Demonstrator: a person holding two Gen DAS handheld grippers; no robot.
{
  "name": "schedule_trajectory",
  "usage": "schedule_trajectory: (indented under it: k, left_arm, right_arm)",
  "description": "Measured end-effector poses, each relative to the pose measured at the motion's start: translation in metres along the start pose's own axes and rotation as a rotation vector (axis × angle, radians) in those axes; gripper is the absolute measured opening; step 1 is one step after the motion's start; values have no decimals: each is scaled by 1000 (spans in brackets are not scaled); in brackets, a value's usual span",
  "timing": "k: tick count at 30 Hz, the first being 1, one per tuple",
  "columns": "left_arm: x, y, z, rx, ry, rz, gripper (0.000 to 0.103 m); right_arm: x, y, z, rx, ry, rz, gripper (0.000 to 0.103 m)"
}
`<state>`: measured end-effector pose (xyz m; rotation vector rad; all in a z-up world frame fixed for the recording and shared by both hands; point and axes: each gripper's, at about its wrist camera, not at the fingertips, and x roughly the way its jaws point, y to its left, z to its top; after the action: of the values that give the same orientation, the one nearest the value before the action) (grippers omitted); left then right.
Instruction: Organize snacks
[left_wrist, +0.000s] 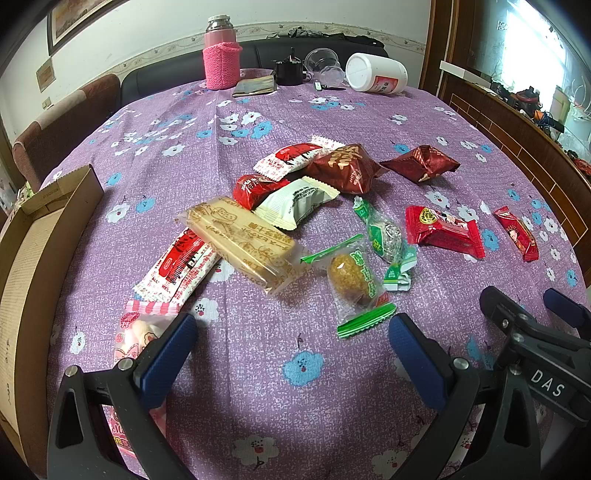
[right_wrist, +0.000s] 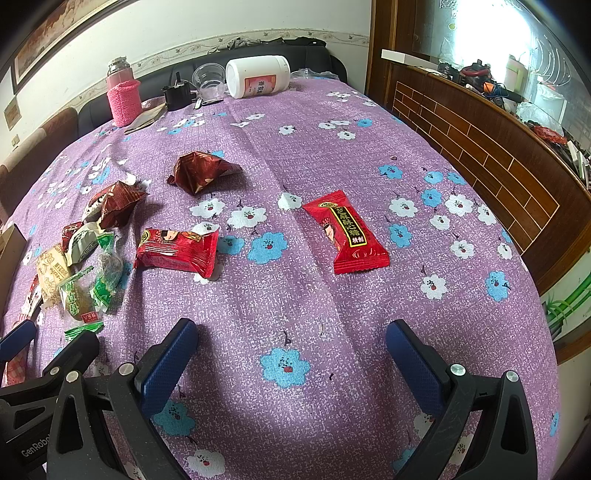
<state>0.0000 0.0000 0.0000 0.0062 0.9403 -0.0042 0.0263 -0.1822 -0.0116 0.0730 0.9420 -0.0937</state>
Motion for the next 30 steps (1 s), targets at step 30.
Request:
schedule_trajectory:
  k: [30]
  left_arm:
    - [-16,5,-19,95,87,-58,103]
  right_arm:
    - [5,1,5,22,53,-1,102]
